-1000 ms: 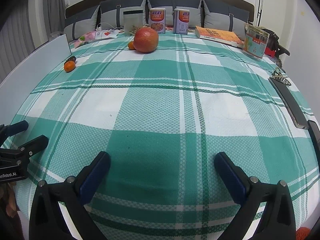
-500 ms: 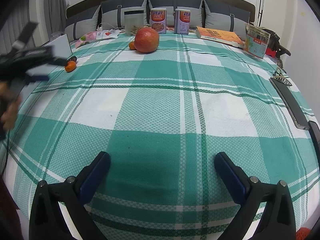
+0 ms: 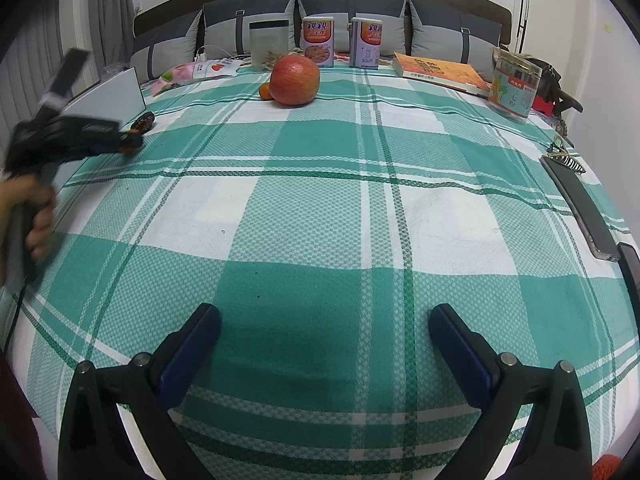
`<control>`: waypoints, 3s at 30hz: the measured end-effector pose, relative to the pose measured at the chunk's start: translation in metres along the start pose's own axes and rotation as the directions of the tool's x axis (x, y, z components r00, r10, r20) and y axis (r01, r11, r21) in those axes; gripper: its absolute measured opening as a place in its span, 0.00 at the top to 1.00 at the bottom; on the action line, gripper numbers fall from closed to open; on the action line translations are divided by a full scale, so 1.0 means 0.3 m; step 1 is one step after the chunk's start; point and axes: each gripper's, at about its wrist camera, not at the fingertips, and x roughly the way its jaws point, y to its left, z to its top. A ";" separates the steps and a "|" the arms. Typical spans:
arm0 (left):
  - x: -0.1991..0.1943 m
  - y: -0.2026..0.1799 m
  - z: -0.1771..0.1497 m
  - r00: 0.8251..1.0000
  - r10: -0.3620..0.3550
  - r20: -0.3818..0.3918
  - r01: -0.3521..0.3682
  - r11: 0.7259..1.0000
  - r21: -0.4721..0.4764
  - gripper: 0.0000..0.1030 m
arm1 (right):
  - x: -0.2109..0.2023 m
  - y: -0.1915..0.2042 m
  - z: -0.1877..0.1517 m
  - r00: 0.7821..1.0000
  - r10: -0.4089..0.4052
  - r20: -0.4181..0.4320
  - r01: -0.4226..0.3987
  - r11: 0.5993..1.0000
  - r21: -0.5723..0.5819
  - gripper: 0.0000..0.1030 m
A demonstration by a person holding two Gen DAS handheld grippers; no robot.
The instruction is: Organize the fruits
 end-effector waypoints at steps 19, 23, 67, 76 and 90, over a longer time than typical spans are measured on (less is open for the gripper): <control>-0.106 -0.049 -0.226 0.997 0.072 -0.024 -0.069 0.989 0.129 0.09 | 0.065 -0.084 0.258 0.985 0.162 -0.060 -0.150 0.975 0.166 0.00; -0.105 -0.048 -0.226 0.997 0.071 -0.024 -0.067 0.989 0.128 0.09 | 0.203 -0.077 0.522 0.967 0.248 -0.053 -0.228 0.944 0.240 0.00; -0.249 0.052 -0.337 0.995 -0.084 -0.045 0.086 0.996 0.030 0.07 | 0.032 -0.223 0.192 0.964 0.260 -0.057 -0.222 0.903 0.369 0.07; -0.225 0.010 -0.309 1.000 -0.015 -0.027 0.017 0.998 0.061 0.09 | -0.018 -0.041 -0.004 0.994 0.017 -0.109 -0.015 1.000 0.019 0.00; -0.105 -0.076 -0.172 0.998 0.046 -0.050 -0.037 0.986 0.163 0.71 | 0.026 -0.039 0.292 0.995 0.100 -0.015 -0.100 0.995 -0.006 0.00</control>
